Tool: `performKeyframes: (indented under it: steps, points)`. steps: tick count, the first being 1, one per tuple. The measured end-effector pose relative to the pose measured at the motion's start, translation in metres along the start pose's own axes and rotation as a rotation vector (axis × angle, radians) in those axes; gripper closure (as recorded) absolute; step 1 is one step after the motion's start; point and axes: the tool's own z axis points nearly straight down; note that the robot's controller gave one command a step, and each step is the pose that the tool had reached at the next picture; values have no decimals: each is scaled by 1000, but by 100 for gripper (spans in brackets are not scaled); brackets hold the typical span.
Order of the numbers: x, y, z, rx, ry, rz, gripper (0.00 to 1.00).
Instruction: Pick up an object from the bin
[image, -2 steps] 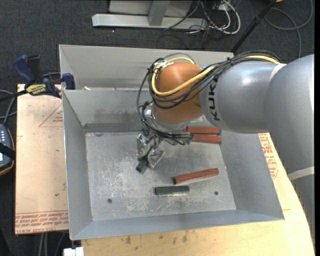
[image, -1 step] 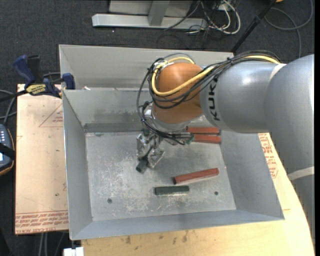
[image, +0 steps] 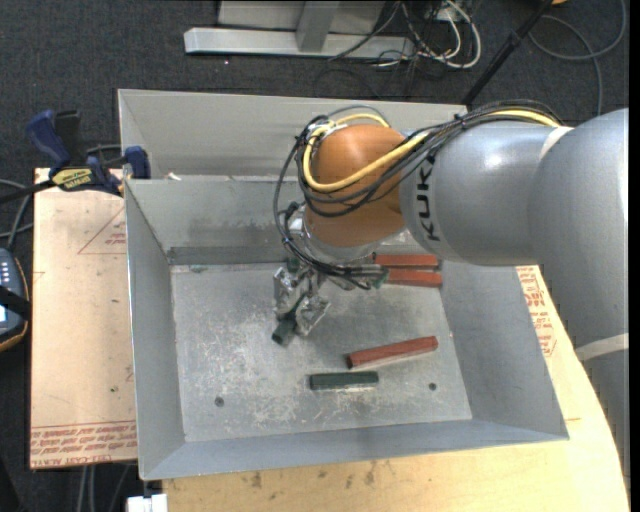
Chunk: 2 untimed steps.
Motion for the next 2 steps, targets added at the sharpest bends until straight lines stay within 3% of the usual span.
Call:
performKeyframes:
  steps: [2]
  points:
    - [3, 2, -13, -9, 17, 1, 100]
